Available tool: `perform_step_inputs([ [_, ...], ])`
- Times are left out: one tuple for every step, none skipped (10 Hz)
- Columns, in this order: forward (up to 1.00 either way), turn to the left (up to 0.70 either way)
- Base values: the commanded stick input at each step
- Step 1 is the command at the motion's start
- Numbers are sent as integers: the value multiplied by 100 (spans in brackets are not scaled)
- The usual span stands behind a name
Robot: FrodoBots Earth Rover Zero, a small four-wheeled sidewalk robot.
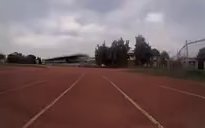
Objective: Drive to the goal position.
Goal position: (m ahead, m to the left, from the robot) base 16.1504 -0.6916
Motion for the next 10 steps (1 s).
perform_step_inputs([
  [45, 0],
  [45, 0],
  [45, 0],
  [45, 0],
  [45, 0],
  [45, 0],
  [45, 0],
  [45, 0],
  [45, 0],
  [45, 0],
])
